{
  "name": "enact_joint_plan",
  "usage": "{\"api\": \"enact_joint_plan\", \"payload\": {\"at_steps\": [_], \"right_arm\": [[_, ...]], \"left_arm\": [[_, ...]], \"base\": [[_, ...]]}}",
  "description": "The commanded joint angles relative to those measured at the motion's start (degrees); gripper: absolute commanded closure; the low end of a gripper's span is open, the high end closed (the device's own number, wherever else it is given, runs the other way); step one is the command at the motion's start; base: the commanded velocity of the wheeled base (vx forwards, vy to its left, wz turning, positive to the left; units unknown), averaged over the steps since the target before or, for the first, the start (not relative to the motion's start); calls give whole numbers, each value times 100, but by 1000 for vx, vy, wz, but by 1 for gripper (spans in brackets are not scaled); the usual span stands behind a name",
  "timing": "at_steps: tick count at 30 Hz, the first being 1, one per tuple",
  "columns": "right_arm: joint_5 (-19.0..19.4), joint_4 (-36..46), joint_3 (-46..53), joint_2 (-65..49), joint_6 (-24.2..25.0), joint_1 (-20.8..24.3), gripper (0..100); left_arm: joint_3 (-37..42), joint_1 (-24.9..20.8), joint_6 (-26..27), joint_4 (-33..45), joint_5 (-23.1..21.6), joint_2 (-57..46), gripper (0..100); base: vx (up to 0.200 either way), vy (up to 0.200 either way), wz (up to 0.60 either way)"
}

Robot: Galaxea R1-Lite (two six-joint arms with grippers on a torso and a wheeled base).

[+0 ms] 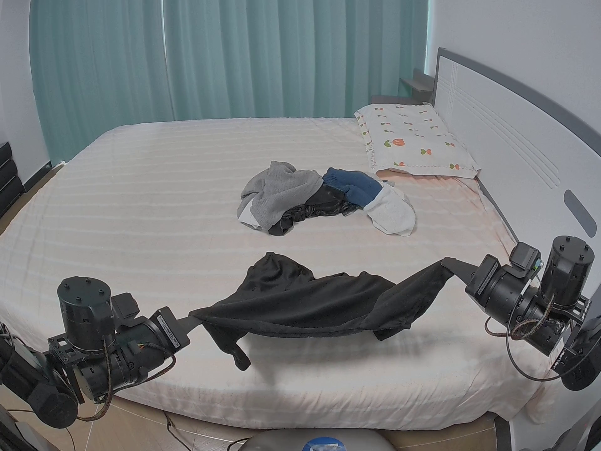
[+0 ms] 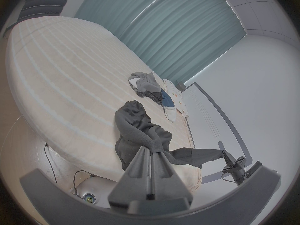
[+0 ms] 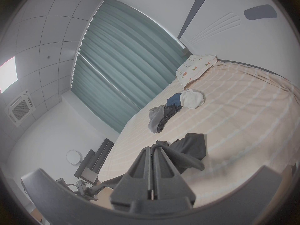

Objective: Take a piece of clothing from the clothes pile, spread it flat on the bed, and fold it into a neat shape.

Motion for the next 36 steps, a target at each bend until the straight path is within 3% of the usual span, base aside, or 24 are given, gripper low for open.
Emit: {"api": "enact_joint_plan", "payload": {"at_steps": [1,11,36], "right_arm": [[-46,-53,-20,23,1,47,100],[-72,-720,42,41,18,29,100],[-63,-1397,24,173,238,-85,100]], "left_arm": [[-12,16,-3,-4,12,-28,100],[-65,148,-3,-4,20,-230,100],[-47,148,6,-4,3,-423,100]], "base": [[0,200,0],[0,200,0],[0,200,0]]}}
